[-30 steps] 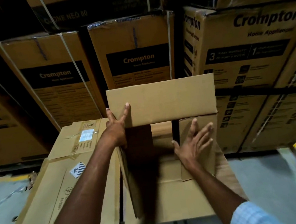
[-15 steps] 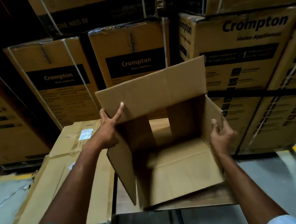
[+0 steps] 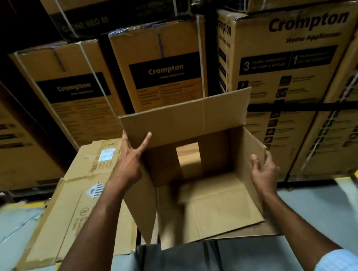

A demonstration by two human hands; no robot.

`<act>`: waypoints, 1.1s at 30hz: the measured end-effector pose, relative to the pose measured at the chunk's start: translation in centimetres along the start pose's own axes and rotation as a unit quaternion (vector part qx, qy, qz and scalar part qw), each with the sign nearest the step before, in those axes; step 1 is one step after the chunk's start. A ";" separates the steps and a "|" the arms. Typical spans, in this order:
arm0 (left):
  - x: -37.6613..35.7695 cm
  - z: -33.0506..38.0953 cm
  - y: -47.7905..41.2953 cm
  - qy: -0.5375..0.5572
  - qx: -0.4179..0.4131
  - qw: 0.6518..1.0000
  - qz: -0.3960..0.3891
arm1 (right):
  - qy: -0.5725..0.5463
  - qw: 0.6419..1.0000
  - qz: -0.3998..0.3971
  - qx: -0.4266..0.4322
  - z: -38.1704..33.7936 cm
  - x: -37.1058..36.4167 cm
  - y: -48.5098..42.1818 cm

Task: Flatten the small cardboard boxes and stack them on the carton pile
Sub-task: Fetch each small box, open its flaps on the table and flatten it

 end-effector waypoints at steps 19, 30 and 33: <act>-1.1 2.5 1.5 -0.253 -0.043 0.962 0.093 | -0.013 0.986 0.086 0.144 -10.4 1.7 2.2; -4.2 2.9 -1.4 0.260 0.143 0.954 0.027 | 0.122 0.942 -0.011 0.312 -25.3 -0.3 4.7; -1.2 2.0 -2.6 0.287 0.181 0.921 0.192 | 0.136 0.935 -0.044 0.325 -26.0 -0.2 5.3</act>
Point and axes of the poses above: each hand's wrist, its own y-axis away from the middle knuckle, its own x-axis out of the back of the hand, z = x × y, the point moved 8 cm from there along -y, towards the middle knuckle, and after that the axes turned 5 degrees about z, right-handed, at the moved point
